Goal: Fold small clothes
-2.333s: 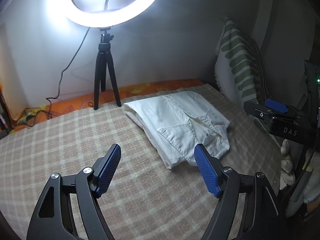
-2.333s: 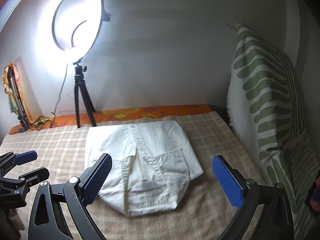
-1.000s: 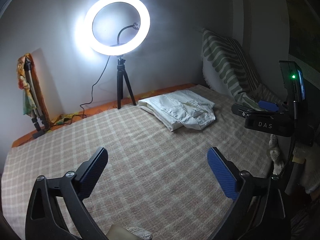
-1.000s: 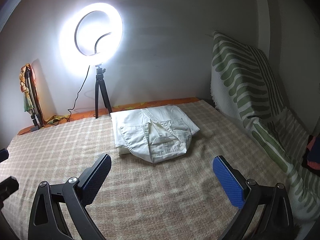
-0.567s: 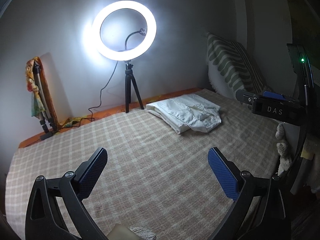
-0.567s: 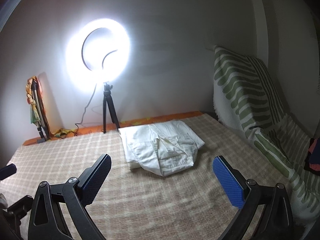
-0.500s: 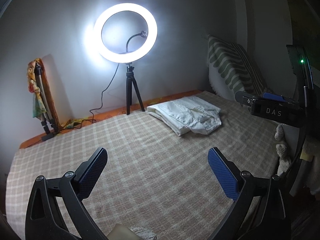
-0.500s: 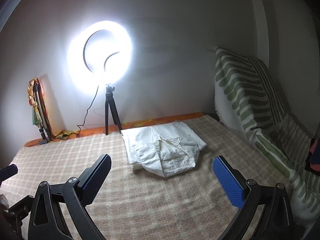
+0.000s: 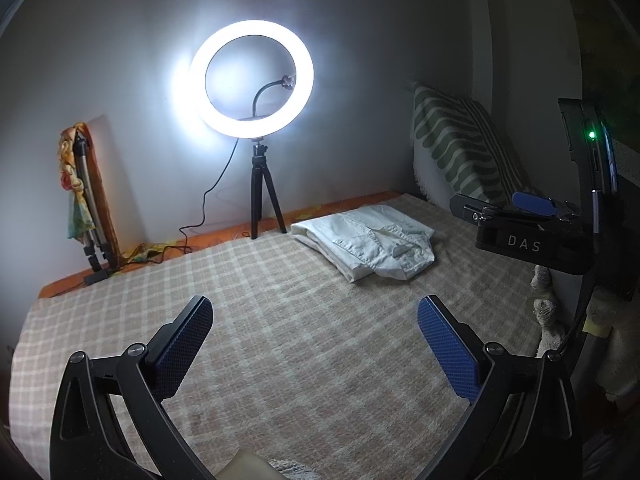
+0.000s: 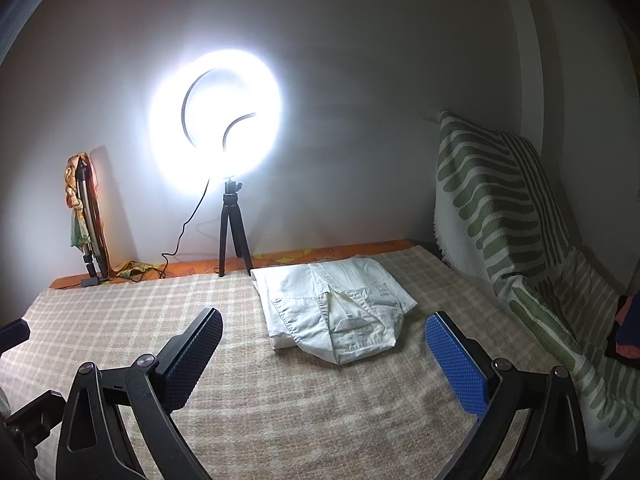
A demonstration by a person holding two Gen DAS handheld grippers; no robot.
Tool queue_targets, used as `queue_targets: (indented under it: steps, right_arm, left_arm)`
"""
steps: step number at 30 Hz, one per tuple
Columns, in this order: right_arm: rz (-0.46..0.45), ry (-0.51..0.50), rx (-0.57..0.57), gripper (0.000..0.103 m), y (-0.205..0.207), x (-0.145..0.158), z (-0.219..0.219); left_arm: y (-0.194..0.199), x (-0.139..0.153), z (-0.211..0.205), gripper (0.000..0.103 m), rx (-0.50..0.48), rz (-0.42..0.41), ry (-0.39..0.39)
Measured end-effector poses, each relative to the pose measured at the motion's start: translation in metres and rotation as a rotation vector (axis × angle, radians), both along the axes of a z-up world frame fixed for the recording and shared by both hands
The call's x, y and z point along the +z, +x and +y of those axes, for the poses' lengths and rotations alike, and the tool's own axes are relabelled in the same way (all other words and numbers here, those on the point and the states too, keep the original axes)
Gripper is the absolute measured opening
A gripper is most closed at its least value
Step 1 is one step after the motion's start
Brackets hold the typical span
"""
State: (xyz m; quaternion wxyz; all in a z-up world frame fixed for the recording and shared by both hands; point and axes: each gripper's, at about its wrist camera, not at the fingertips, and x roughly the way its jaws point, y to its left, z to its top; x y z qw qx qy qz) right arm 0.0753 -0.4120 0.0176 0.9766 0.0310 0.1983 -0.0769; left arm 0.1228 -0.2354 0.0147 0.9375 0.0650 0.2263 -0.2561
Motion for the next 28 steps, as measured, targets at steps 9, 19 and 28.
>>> queue_targets:
  steps: [9, 19, 28]
  right_arm:
    - [0.0, 0.001, 0.0, 0.103, 0.0004, -0.0004, -0.0003]
    - [0.01, -0.011, 0.015, 0.103, 0.0032, -0.0034, 0.0046]
    - [0.015, -0.009, 0.016, 0.103, 0.0051, -0.0051, 0.005]
  left_arm:
    - [-0.0009, 0.0014, 0.0012, 0.102, 0.012, -0.003, -0.004]
    - [-0.001, 0.0003, 0.0031, 0.102, 0.011, 0.003, 0.004]
    - [-0.0006, -0.0005, 0.0061, 0.102, 0.015, 0.006, 0.005]
